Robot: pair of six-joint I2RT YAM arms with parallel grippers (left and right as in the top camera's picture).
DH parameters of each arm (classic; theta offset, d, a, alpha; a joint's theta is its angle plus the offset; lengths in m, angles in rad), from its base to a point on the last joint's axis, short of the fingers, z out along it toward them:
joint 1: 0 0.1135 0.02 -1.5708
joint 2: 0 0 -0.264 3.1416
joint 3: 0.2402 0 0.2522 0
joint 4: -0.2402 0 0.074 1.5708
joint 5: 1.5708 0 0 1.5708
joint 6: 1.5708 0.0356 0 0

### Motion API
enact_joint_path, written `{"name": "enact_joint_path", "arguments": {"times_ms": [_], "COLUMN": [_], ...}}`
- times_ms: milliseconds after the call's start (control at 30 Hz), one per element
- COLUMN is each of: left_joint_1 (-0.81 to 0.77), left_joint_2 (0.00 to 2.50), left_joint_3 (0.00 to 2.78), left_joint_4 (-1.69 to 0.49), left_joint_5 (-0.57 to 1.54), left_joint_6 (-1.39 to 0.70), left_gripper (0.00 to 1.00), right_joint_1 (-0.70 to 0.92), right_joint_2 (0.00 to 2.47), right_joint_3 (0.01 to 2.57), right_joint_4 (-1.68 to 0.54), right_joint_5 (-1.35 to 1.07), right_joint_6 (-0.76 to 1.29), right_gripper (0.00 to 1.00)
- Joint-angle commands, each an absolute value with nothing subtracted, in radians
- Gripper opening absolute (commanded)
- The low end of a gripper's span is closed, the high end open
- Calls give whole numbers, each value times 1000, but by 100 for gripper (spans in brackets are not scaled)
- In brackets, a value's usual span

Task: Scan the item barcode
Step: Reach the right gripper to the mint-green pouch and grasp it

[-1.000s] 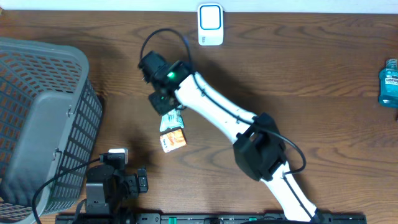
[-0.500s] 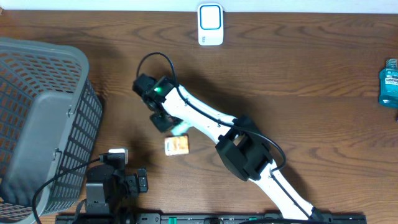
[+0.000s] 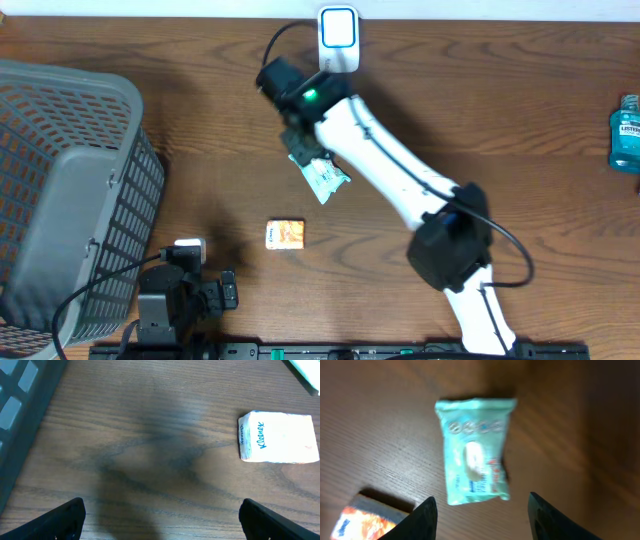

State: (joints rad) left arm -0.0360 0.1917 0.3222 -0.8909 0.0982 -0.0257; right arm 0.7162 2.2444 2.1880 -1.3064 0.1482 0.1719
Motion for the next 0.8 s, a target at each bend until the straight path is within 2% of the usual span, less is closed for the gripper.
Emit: {"name": "enact_joint_path", "arguments": {"times_ms": [0,167,367,633,767], "left_joint_1": [-34,-34,-34,-34,-34], "left_joint_2": [188,188,188,188,188], "left_joint_3": [329,329,329,329,329], "left_joint_4": [-893,-893,-893,-893,-893], "left_joint_5": [96,96,96,96,96], "left_joint_6": [-27,-27,-27,-27,-27], "left_gripper": [98,98,98,98,98], "right_joint_1": [695,755,838,868,872], "right_joint_2": [2263,2324,2333,2342,2342], "right_joint_3": [2174,2095,2066,1802,1704], "right_joint_4": [-1296,-1263,-1219,-967,-893], "right_joint_5": [121,164,334,603,645], "right_joint_6": [113,116,126,142,133], "right_gripper": [55,66,71,61,52]}}
